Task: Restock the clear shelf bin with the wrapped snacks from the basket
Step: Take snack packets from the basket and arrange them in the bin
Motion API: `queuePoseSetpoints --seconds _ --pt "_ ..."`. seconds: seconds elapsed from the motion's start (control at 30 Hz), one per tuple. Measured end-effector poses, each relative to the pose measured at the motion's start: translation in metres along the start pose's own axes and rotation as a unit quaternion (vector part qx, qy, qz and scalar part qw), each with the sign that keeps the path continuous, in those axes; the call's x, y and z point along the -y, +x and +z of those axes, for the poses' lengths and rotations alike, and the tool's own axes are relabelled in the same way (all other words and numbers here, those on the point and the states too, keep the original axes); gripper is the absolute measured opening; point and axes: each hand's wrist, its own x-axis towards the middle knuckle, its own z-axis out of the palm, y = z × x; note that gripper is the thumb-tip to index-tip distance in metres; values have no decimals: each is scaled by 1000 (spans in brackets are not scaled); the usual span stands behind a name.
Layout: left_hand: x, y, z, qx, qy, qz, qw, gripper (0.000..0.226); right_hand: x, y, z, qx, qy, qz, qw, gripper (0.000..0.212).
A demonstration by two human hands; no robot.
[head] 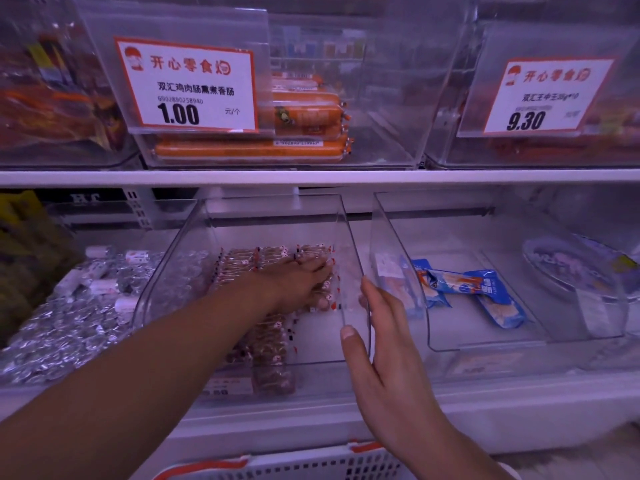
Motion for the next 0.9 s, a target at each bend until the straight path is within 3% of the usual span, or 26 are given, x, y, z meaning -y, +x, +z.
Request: queuePoseSetpoints --seconds 0.17,0.27,0.37,0.47,0.53,0.6,0.67,0.7,0.77,0.83,0.9 --pt "1 -11 -3 -26 21 6 999 81 -1 -2 -1 4 1 -1 1000 60" --pt "-2 -17 -4 -43 -27 1 999 83 -1 -3 -1 10 0 1 1000 62" --pt "-7 -27 -15 -77 -106 -3 991 71 -2 -6 -3 12 2 -5 1000 62" --pt "-21 -53 -31 -141 -112 -1 984 60 0 -14 -9 -17 16 -27 999 57" --pt "-37 -85 -33 -229 -170 -3 958 48 -2 -25 -17 -54 27 -53 997 49" --pt "-59 -131 -17 -383 -218 25 897 34 -12 -45 -23 -64 56 -49 995 38" --pt "-86 -178 26 -502 -215 69 835 25 -37 -74 -23 -15 63 -2 998 28" --pt "-102 -198 57 -515 -207 88 827 23 -53 -93 -19 34 40 45 998 24" --pt "-128 -224 129 -438 -200 115 869 22 -87 -139 -5 186 -10 216 958 23" --pt "-147 -231 202 -204 -194 90 955 26 -122 -188 13 375 -76 394 836 29" --pt "-154 -233 270 33 -162 30 986 35 -155 -228 32 529 -209 381 729 47"
